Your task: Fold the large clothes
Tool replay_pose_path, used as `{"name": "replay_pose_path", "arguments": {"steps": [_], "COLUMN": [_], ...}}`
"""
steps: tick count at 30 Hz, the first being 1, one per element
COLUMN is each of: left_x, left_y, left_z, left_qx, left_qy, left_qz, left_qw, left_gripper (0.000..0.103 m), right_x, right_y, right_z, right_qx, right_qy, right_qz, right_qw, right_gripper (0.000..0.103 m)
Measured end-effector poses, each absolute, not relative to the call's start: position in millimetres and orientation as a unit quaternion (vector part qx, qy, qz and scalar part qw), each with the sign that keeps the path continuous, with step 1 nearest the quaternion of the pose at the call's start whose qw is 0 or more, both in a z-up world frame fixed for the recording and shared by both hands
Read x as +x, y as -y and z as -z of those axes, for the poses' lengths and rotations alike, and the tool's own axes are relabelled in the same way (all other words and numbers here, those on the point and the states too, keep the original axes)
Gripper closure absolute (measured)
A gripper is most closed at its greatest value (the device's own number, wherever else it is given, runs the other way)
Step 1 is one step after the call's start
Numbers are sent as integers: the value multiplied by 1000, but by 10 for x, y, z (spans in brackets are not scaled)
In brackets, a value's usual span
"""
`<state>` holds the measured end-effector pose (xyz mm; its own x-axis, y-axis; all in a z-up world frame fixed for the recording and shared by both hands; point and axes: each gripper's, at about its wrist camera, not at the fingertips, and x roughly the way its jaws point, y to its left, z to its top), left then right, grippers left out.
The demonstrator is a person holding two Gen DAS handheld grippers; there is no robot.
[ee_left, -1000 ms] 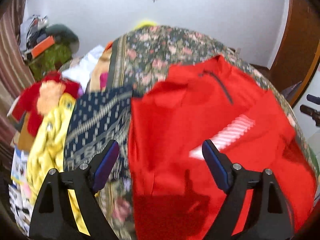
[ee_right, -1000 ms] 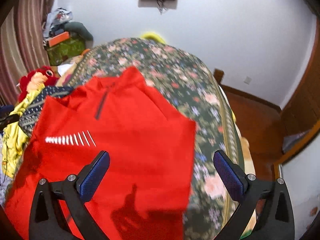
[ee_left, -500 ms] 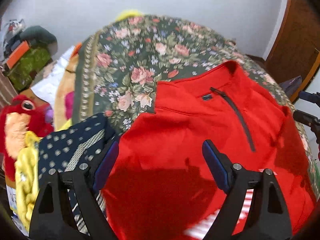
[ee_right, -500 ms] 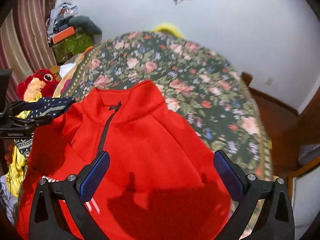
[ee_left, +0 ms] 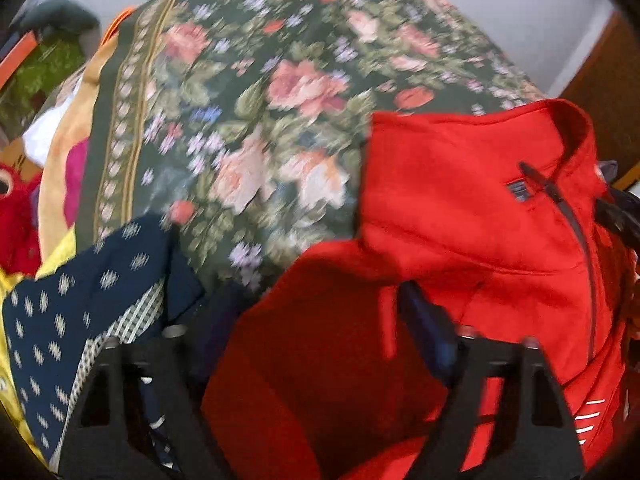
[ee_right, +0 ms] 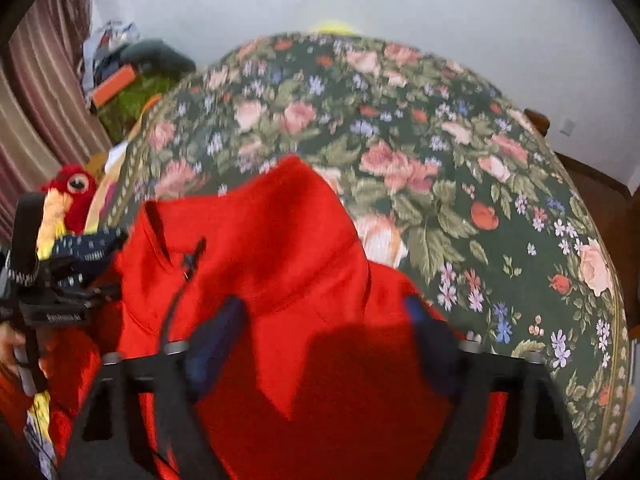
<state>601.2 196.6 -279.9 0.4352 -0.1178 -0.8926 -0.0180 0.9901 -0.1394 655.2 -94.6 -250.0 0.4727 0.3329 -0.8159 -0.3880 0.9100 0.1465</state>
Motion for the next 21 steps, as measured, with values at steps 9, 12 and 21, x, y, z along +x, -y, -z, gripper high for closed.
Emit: {"name": "replay_pose_path", "arguments": {"steps": [9, 12, 21], "left_x": [5793, 5580, 4793], "left_y": [-1624, -1598, -1402], "left_z": [2593, 2269, 1511], "left_qx": [2, 16, 61], "left_qy": [-494, -461, -409], "left_qz": [29, 23, 31], "left_qw": [869, 887, 910], "left_gripper": [92, 92, 95], "right_x": [6296, 6122, 5180], "right_y": [917, 1056, 1130], "right_z": [2309, 2108, 1388], "right_qx": [-35, -11, -23], "right_qy": [-449, -434, -386], "right_qz": [-225, -237, -286], "right_qw": [864, 869, 877], "right_gripper": [98, 99, 99]}}
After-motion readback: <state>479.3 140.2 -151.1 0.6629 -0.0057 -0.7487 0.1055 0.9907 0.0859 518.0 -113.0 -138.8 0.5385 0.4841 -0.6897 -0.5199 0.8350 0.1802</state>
